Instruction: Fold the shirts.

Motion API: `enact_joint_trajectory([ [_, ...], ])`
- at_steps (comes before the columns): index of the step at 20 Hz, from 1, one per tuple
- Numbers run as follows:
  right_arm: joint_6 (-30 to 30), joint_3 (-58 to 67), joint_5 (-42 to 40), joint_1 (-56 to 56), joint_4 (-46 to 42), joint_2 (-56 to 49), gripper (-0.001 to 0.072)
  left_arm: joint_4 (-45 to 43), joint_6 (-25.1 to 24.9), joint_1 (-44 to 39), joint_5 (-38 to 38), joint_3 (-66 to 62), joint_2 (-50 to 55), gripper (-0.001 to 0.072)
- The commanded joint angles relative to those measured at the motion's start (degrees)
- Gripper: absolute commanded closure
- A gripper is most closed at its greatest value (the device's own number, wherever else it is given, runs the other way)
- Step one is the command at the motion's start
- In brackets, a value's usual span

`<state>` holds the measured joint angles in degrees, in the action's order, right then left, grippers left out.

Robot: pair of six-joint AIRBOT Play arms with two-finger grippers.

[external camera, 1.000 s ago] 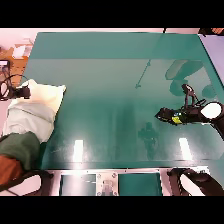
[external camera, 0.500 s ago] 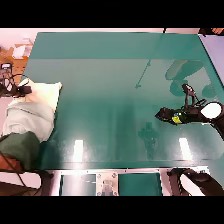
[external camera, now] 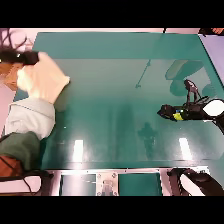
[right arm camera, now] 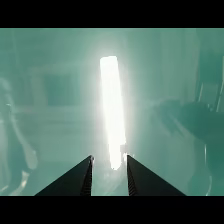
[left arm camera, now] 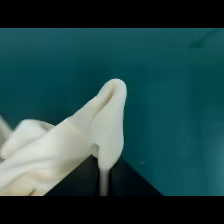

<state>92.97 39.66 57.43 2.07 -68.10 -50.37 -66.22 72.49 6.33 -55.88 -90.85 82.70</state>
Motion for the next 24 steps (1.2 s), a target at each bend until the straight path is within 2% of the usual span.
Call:
enact_joint_trajectory([
  [1,-1.8,3.1,0.0,0.0,-0.3,0.0,0.0461,11.6,-2.2,-12.0,-8.2,-3.6,-3.4,0.0688],
  [3,-1.8,5.3,0.0,0.0,-0.3,0.0,0.0461,12.9,-0.4,-19.9,-9.3,-3.0,-2.6,0.0688],
  [6,-1.8,6.9,0.3,0.0,-0.2,0.0,0.0463,12.6,2.7,-29.2,-5.8,-1.5,0.3,0.0688],
  [8,-1.8,6.8,1.7,0.0,-0.3,0.0,0.0549,12.6,4.0,-32.9,-4.8,-0.6,3.5,0.0687],
  [10,-1.8,6.8,2.9,0.0,-0.3,0.0,0.0526,12.7,4.2,-34.9,-4.5,-0.5,6.7,0.0669],
  [11,-1.8,6.8,3.1,0.0,-0.3,0.0,0.0417,12.7,4.2,-35.1,-4.0,-0.5,7.7,0.0370],
  [12,-1.8,6.8,3.1,0.2,-0.3,0.0,0.0329,12.7,5.3,-34.8,-3.3,-0.5,8.0,0.0107],
  [13,-1.7,6.8,3.3,0.8,-0.3,0.0,0.0278,12.7,5.6,-33.9,-3.2,-0.7,7.8,0.0085],
  [17,-1.5,5.3,9.3,6.0,-0.1,0.0,0.0270,12.2,5.5,-23.2,-9.7,-4.2,7.4,0.0085],
  [18,-1.5,3.3,11.0,6.4,0.8,0.0,0.0248,12.2,5.5,-20.0,-12.1,-4.0,7.5,0.0085],
  [19,-1.5,0.4,11.7,6.1,3.0,0.0,0.0215,12.2,5.5,-17.0,-14.5,-3.7,7.9,0.0085],
  [20,-1.6,-3.7,11.2,5.2,7.0,0.0,0.0216,12.2,5.5,-14.7,-15.8,-3.0,8.2,0.0085],
  [22,-1.8,-12.0,5.7,0.3,15.8,-0.1,0.0216,12.2,5.4,-11.3,-16.2,-0.2,8.3,0.0085],
  [24,-1.8,-17.0,-3.3,-8.1,22.2,-1.4,0.0216,12.2,5.4,-9.4,-14.6,2.9,8.3,0.0085],
])
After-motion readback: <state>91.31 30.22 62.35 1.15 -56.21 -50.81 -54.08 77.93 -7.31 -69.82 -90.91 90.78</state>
